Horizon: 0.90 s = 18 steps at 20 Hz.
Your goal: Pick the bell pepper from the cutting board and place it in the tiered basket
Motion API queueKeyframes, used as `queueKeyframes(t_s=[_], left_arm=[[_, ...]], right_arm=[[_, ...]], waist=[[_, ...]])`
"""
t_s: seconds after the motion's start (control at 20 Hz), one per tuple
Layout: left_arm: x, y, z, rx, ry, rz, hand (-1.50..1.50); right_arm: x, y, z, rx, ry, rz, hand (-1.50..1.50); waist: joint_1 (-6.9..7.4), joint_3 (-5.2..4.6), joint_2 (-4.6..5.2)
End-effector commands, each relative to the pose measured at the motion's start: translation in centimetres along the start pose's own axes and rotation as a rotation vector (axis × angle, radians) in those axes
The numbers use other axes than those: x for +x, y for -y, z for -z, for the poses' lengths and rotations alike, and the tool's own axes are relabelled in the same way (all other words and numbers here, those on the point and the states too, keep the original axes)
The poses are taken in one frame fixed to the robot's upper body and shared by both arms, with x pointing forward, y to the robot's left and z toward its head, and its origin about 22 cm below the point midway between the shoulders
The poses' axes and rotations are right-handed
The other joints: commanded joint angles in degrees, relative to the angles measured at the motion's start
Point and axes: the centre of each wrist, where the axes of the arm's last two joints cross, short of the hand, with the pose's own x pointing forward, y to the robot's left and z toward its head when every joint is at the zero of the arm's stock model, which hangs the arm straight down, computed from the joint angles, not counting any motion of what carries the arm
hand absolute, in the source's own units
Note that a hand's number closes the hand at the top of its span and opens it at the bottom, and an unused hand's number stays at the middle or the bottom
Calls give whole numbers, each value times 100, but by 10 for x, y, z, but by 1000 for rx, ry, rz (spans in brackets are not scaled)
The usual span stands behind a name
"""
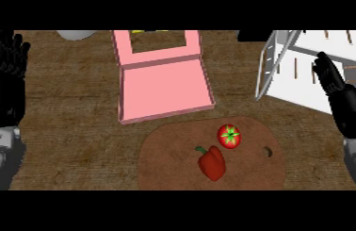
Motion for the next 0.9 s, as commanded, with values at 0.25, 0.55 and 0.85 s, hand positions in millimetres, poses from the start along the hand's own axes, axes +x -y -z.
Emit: queueKeyframes(t_s=[0.25,0.55,0.85], left_arm=[[-111,50,-114,-127,-500,31,0],[-130,45,-149,-148,-565,-15,0],[-132,52,-142,-170,-559,-10,0]], right_arm=[[95,-26,11,-4,375,101,150],[43,-40,-34,-567,24,276,-150],[88,-46,-106,-309,30,178,-150]], waist=[[31,-47,83],[-79,-33,49],[-38,-30,67]])
